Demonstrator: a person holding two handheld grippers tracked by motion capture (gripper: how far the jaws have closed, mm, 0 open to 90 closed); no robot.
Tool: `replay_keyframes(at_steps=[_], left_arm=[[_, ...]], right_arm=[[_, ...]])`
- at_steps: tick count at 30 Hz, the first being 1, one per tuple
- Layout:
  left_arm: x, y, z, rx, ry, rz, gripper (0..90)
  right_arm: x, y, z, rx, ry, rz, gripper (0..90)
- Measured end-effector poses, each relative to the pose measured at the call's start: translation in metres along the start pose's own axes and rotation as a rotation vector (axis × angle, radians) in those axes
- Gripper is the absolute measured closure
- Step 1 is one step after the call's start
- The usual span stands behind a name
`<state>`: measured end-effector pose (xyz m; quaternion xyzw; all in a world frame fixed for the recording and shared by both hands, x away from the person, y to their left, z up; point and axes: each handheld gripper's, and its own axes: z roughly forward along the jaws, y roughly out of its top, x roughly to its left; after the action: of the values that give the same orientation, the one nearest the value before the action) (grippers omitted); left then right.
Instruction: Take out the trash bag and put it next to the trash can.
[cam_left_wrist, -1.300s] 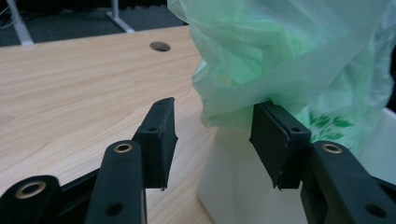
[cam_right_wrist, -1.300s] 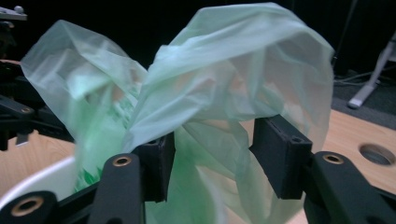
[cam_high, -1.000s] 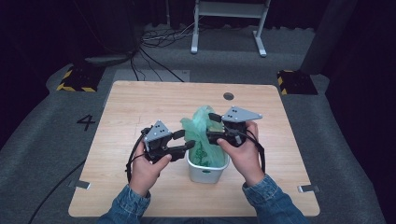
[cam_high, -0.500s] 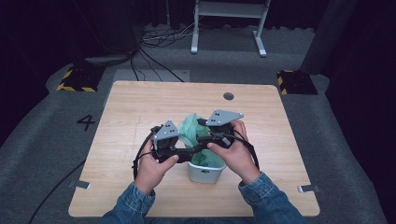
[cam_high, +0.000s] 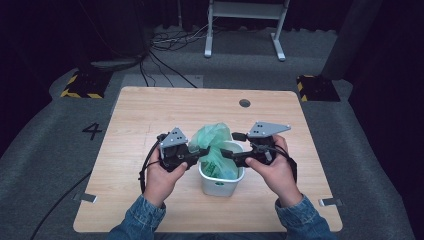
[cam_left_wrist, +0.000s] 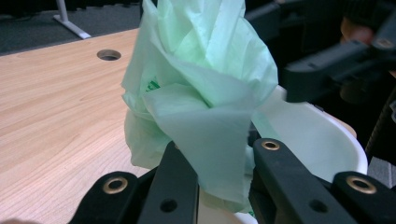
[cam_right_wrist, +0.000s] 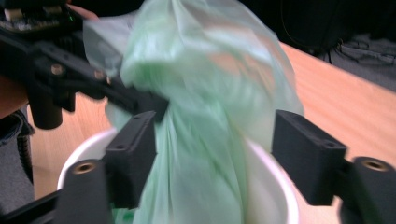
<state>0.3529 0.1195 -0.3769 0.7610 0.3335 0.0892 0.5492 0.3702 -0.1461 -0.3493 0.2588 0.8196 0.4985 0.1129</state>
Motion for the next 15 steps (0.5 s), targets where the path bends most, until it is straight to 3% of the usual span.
replay_keyframes(at_steps=[4,9,15], left_arm=[[0.003,0.000,0.003,0.000,-0.005,-0.011,82.6],[0.006,-0.001,0.002,-0.024,-0.012,-0.031,81.3],[0.002,0.000,0.000,-0.056,-0.029,-0.013,82.1]], right_arm=[[0.007,-0.003,0.004,0.042,0.020,-0.006,22.2],[0.016,0.007,0.022,0.099,-0.037,-0.018,18.5],[0.031,0.012,0.054,0.211,-0.082,-0.136,21.0]])
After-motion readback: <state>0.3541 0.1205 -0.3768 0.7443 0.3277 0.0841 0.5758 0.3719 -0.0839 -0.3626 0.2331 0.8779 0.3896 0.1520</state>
